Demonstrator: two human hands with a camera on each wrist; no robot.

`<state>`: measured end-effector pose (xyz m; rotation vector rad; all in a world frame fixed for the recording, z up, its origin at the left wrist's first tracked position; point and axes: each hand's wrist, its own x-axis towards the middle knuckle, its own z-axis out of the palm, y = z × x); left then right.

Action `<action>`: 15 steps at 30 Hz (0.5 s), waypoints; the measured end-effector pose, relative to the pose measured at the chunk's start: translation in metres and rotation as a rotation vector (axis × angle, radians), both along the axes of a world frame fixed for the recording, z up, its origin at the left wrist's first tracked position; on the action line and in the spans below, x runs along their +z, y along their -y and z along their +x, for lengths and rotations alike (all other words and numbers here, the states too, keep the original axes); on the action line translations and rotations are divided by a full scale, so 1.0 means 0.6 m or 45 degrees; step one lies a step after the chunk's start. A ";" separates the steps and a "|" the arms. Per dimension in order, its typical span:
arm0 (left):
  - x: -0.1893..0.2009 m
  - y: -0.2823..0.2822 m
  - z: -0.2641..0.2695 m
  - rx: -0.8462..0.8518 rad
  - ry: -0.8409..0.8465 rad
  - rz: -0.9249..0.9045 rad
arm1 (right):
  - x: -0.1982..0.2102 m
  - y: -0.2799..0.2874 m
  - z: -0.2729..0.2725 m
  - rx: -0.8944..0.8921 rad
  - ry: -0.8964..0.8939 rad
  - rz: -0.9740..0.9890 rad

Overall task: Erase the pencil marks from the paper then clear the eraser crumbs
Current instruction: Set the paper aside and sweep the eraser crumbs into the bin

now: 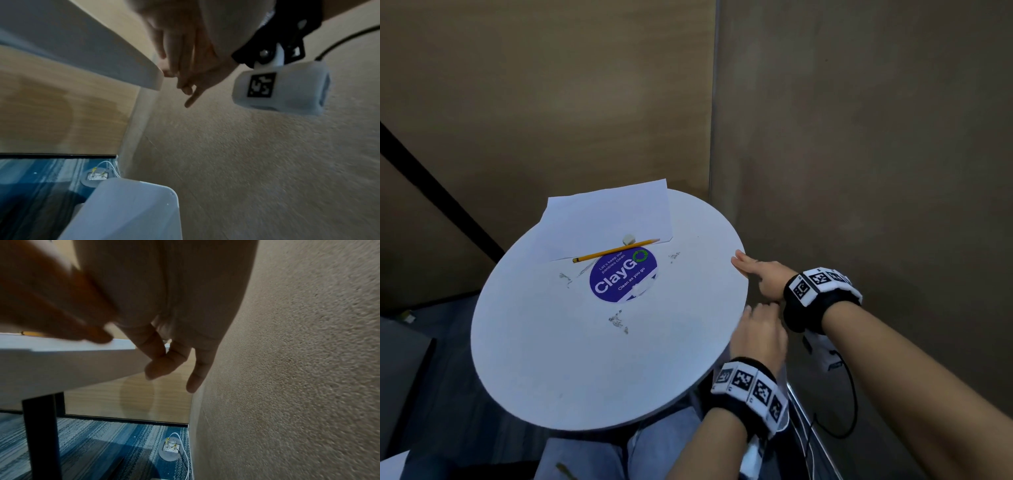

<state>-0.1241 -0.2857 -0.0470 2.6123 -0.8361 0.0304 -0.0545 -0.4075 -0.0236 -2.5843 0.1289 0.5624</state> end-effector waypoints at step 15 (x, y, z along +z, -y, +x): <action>-0.013 0.022 -0.013 -0.148 -0.286 0.729 | -0.001 0.000 0.001 0.020 -0.014 -0.015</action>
